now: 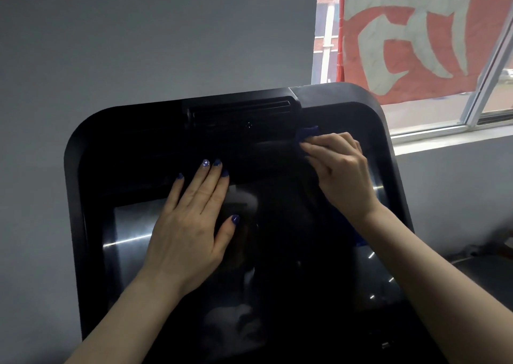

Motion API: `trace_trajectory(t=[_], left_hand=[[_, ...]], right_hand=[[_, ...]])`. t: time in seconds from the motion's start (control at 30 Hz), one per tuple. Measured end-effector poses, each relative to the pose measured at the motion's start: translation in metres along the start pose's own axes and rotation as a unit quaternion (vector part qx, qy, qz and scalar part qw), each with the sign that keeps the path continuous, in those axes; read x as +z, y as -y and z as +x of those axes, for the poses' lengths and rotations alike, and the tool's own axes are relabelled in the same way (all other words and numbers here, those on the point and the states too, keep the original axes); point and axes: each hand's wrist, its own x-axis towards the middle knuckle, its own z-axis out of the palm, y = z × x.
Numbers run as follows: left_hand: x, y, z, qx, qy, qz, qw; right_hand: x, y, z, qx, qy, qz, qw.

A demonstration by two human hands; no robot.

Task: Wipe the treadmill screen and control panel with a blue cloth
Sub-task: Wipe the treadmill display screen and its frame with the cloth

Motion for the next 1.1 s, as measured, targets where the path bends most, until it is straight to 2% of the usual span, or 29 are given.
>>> trace_trajectory(t=[0.23,0.4,0.5,0.57,0.73,0.97,1.1], left_hand=[[0.008,-0.012,0.014,0.012,0.005,0.008,1.0],[0.013,-0.013,0.012,0.005,-0.003,0.002,1.0],[0.013,-0.013,0.013,0.005,-0.004,-0.002,1.0],[0.012,-0.011,0.012,0.009,0.001,-0.001,1.0],[0.008,-0.007,0.013,0.015,0.009,-0.004,1.0],[0.008,-0.009,0.013,0.012,0.013,-0.007,1.0],[0.007,-0.014,0.014,0.005,0.012,-0.011,1.0]], right_hand=[[0.009,0.015,0.013,0.056,0.01,0.029,0.998],[0.014,0.028,0.028,-0.046,0.063,0.085,0.993],[0.027,0.045,0.038,-0.1,0.087,0.058,0.989],[0.03,0.046,0.043,-0.107,0.082,0.037,0.99],[0.022,0.033,0.035,-0.064,0.032,0.006,0.997],[0.013,0.016,0.015,0.069,-0.051,-0.03,0.996],[0.002,0.007,0.01,0.017,-0.017,-0.013,1.0]])
